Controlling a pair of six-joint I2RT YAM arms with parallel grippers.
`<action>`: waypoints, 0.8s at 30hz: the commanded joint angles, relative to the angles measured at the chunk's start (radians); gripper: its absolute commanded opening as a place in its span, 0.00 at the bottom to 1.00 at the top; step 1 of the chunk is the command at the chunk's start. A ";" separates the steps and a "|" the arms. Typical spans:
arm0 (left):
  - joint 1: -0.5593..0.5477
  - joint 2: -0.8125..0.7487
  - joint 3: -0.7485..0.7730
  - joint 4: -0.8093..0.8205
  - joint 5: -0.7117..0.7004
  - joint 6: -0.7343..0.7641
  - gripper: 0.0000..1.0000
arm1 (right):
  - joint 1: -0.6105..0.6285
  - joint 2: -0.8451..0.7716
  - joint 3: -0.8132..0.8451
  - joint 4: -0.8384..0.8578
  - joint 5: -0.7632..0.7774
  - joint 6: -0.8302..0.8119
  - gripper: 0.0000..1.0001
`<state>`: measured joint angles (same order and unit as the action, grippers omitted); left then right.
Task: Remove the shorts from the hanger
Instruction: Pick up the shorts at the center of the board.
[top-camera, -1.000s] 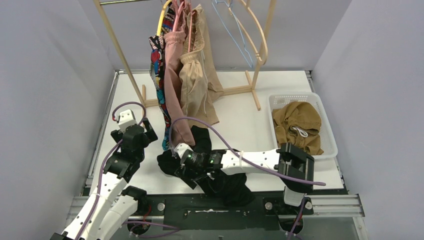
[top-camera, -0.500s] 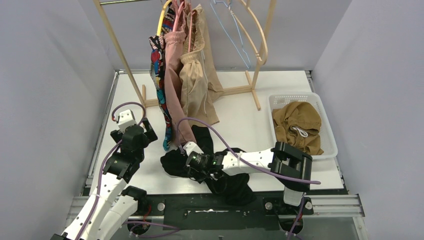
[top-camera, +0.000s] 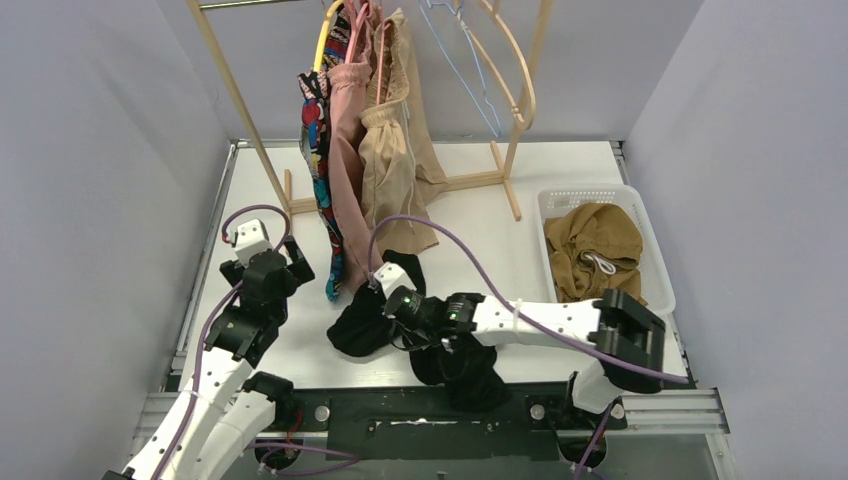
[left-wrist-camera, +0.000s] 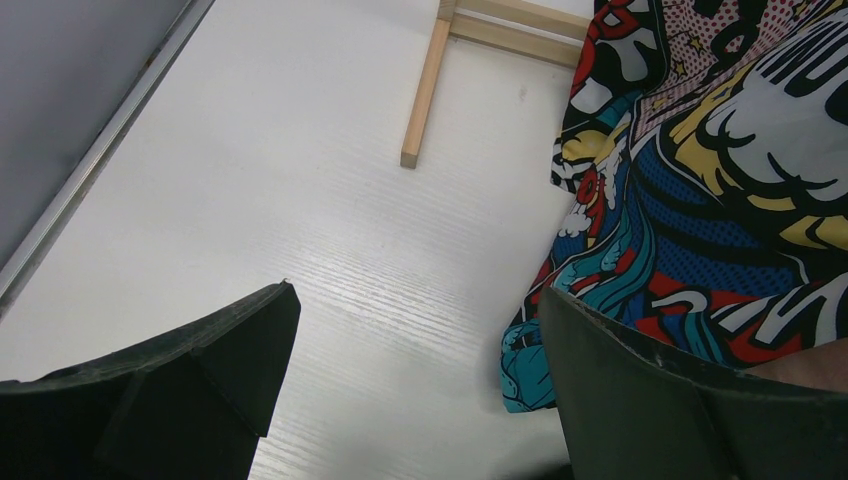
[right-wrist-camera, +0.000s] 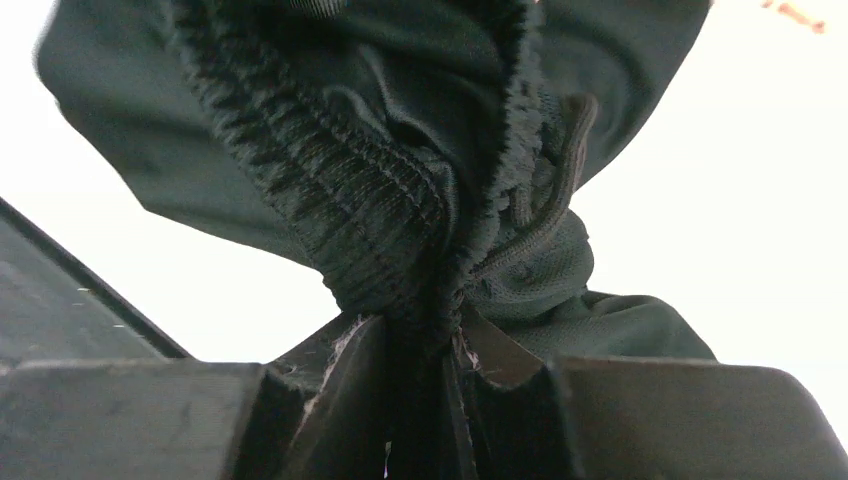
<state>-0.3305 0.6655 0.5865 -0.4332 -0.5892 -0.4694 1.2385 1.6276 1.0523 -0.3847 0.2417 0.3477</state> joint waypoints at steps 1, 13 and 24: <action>0.005 -0.004 0.047 0.028 0.003 -0.005 0.91 | 0.008 -0.200 0.018 0.031 0.060 -0.043 0.00; 0.005 -0.004 0.044 0.034 0.004 -0.005 0.91 | 0.003 -0.606 0.067 0.078 0.280 -0.133 0.00; 0.005 0.008 0.044 0.034 0.004 -0.005 0.91 | -0.160 -0.612 -0.215 -0.090 0.166 0.295 0.08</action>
<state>-0.3305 0.6750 0.5865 -0.4332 -0.5896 -0.4694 1.0977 0.9394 0.9451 -0.3702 0.4744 0.3912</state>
